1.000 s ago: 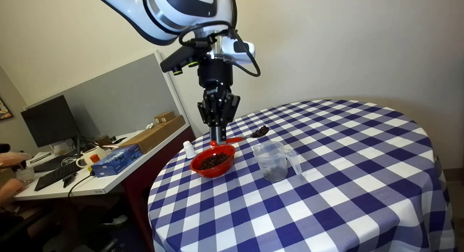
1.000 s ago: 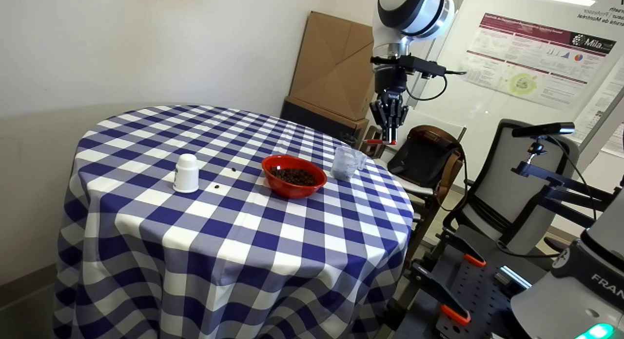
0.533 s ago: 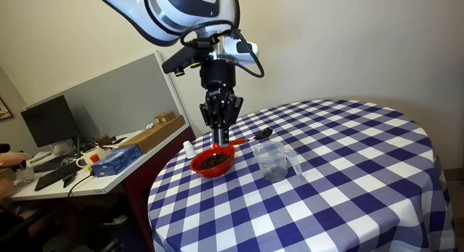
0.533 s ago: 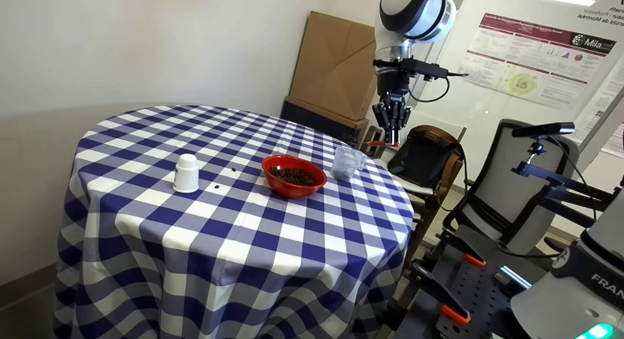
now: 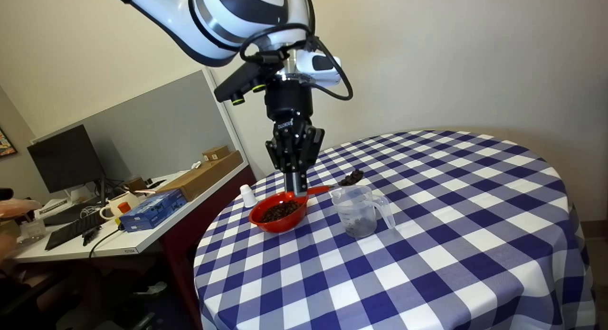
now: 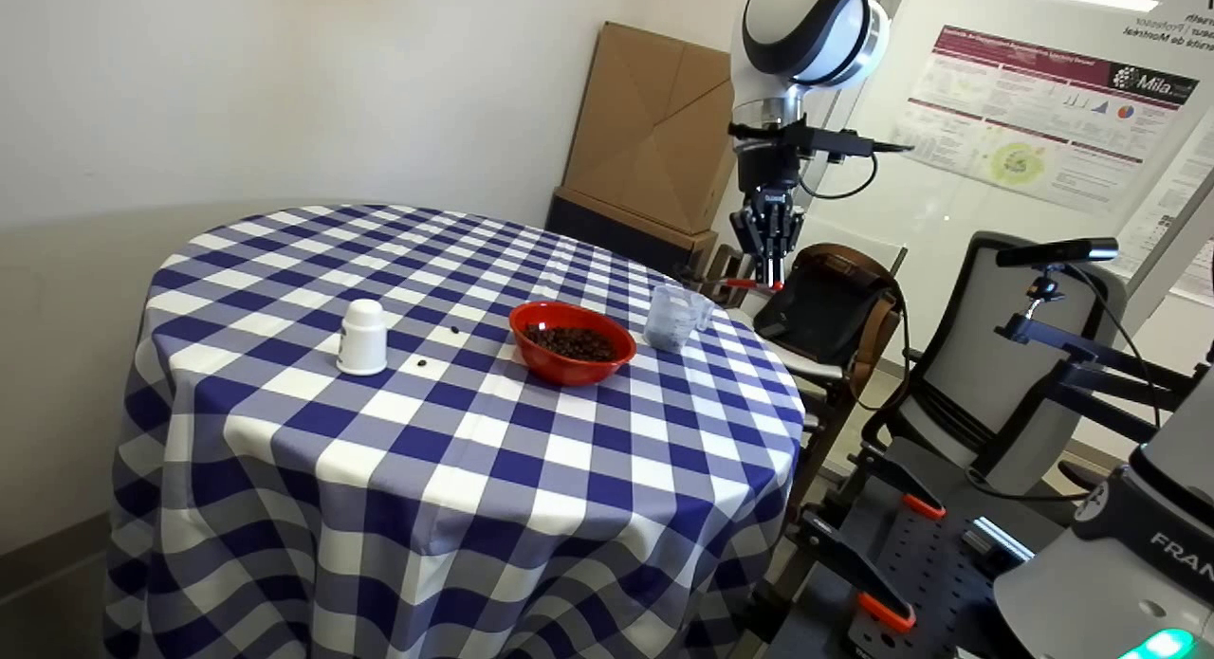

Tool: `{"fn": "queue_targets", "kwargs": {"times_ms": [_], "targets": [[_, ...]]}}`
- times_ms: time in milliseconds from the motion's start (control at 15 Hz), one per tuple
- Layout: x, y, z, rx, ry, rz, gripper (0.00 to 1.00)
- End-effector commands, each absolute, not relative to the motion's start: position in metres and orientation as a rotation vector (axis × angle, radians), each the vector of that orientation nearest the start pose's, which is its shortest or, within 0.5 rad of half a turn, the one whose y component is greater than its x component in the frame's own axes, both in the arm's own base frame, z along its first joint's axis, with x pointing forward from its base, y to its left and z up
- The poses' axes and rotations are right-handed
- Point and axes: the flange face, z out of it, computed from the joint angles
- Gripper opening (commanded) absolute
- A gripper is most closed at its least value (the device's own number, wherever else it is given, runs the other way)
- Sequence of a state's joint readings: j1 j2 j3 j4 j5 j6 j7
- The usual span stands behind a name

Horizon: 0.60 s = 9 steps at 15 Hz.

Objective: Use the spoon to scoop some of the contents in the red bowl into the clear jug

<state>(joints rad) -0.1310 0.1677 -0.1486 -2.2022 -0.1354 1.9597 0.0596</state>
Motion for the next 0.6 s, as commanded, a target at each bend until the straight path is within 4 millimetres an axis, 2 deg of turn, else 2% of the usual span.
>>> {"fn": "queue_targets", "kwargs": {"times_ms": [0, 533], "targets": [[0.4761, -0.1488, 0.284, -3.178, 0.428, 0.647, 0.1], [0.4773, -0.1456, 0.2829, -3.25, 0.413, 0.641, 0.1]]}}
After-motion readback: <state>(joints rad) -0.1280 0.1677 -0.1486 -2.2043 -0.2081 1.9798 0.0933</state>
